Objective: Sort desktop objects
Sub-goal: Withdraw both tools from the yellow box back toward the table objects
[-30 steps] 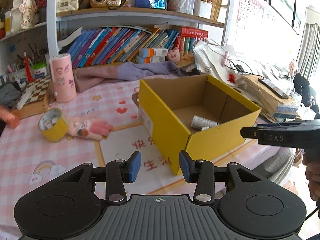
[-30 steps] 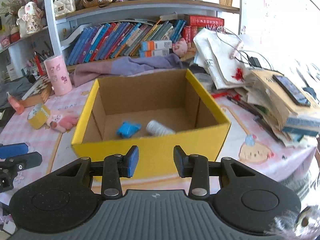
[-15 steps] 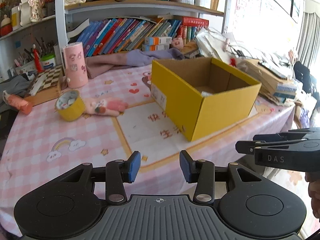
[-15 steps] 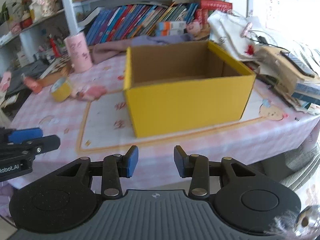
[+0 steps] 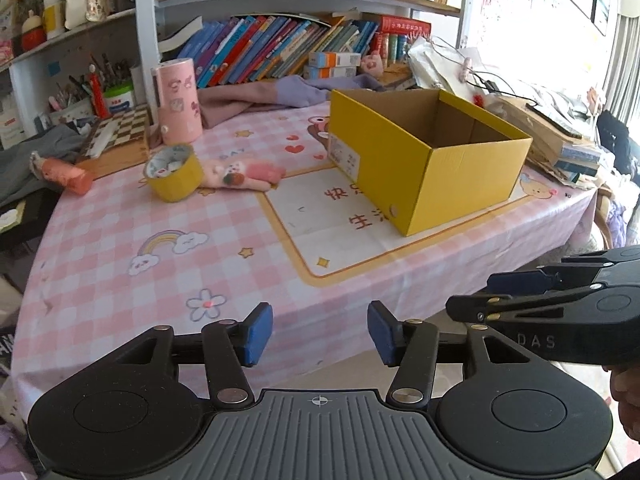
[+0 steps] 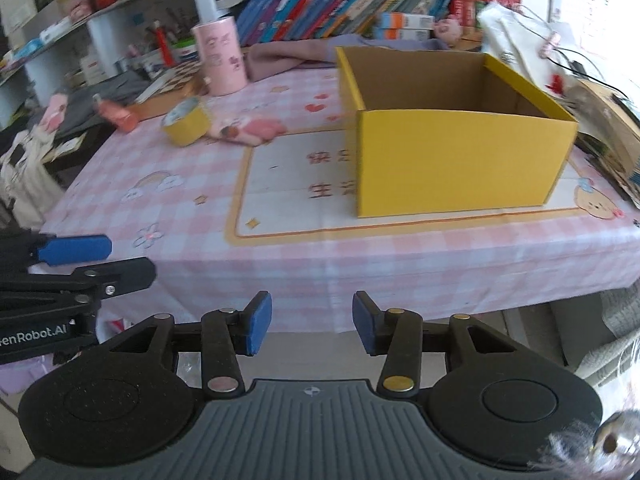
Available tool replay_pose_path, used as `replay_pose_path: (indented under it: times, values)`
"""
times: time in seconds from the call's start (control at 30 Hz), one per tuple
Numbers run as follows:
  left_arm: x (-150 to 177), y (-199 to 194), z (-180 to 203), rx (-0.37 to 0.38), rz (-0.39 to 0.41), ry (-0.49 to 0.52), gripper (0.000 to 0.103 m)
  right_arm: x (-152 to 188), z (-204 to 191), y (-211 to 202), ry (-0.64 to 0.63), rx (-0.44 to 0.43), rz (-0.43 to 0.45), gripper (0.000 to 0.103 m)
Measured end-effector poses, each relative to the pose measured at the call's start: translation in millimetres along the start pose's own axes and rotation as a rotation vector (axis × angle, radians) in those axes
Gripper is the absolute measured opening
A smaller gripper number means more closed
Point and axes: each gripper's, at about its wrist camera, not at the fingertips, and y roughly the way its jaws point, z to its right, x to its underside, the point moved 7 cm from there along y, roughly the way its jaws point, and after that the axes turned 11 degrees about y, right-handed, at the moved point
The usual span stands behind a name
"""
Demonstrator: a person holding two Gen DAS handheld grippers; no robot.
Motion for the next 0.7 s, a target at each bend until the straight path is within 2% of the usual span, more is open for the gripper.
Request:
replay_pose_path:
  times: [0.17,0.37,0.5,0.7]
  values:
    - [5.1,-4.3,-13.2,-0.028,0.0,-0.024,0.054,2.8,-20.1,1.5,-0.057,-0.028,-0.004,0.047]
    - [11.1,-10.5,-31.4,-0.067,0.005,-0.049,0.057,1.8,-39.7,5.3,-0.102,-0.05,0.0,0.047]
    - [16.1,-14.3,-47.2,-0.121,0.005,-0.062,0.06,-0.4,-53.8,8.4,-0.136,-0.066,0.004,0.048]
    - [23.4,-18.9,-63.4,-0.142,0.0,-0.093,0.061,-0.8,-72.6,15.7,-0.175,-0.091,-0.008,0.048]
